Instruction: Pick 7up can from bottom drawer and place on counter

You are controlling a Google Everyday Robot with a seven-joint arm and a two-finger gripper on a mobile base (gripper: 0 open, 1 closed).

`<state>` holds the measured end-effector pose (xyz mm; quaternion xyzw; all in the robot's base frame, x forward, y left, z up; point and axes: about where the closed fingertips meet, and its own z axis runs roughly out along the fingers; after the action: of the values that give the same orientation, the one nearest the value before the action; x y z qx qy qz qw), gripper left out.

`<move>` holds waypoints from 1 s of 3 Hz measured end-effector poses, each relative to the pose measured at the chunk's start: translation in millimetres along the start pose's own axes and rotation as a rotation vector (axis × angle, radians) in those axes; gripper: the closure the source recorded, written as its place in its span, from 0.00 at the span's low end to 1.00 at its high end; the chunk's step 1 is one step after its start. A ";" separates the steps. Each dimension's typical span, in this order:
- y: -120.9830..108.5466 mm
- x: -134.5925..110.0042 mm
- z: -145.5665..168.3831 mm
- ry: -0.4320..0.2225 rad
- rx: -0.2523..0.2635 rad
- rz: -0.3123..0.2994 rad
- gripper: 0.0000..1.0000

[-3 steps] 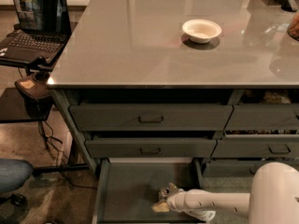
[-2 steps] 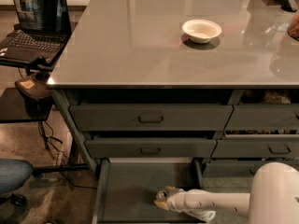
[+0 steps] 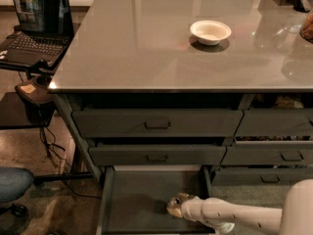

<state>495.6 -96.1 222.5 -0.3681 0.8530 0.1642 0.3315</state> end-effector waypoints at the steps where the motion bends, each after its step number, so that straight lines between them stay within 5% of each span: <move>1: -22.2 -23.9 -61.0 -0.059 0.043 -0.006 1.00; 3: -104.3 -113.2 -271.2 -0.199 0.216 -0.052 1.00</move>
Offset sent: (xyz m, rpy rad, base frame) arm 0.0126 -0.1951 0.2957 -0.0121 -0.3277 -0.1526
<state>509.6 -250.0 493.4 -0.3340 0.8188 0.0986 0.4564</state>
